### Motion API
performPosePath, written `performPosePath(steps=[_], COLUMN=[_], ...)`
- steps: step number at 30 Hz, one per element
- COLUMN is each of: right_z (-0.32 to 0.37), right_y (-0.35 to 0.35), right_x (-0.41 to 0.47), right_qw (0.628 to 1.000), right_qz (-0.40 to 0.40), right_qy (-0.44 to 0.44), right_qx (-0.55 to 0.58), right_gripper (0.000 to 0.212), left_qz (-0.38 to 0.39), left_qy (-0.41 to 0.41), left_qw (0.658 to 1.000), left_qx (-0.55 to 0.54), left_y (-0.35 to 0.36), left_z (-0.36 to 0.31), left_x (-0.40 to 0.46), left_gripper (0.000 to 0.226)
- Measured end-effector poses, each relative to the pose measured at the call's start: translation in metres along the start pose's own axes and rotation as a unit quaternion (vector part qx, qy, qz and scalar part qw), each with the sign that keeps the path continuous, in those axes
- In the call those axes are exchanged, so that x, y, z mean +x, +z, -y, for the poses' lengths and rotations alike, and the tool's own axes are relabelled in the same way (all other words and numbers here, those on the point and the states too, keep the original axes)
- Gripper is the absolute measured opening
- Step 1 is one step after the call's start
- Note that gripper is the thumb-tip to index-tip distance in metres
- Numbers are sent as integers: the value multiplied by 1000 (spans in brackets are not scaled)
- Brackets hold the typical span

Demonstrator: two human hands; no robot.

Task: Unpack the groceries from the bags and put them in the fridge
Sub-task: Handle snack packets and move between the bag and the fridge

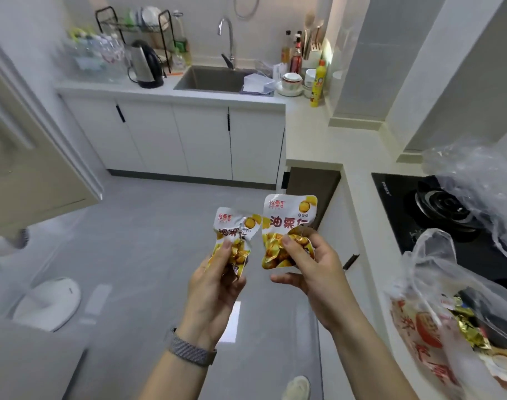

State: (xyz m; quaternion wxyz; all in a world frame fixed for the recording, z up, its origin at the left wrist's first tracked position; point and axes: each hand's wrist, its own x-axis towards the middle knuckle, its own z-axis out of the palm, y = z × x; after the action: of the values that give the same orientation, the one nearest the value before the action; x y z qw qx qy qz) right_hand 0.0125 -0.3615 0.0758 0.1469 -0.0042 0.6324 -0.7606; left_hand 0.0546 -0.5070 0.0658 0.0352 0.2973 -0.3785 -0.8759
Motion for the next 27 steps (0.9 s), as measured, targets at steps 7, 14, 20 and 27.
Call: performPosePath(steps=[7, 14, 20, 27], right_z=[-18, -31, -42, -47], right_y=[96, 185, 241, 307], right_x=[-32, -62, -63, -31], right_qw=[994, 977, 960, 942], right_qz=[101, 207, 273, 324], right_qy=[-4, 5, 44, 75], right_qx=[-26, -43, -48, -49], right_gripper=[22, 19, 27, 32], left_qz=[-20, -92, -149, -204], left_qy=[79, 169, 210, 236], left_qw=[996, 979, 960, 942], left_qx=[-42, -63, -106, -126], left_y=[-92, -177, -220, -249], left_z=[-43, -77, -103, -137], left_x=[-49, -97, -107, -90], left_gripper=[27, 25, 29, 37])
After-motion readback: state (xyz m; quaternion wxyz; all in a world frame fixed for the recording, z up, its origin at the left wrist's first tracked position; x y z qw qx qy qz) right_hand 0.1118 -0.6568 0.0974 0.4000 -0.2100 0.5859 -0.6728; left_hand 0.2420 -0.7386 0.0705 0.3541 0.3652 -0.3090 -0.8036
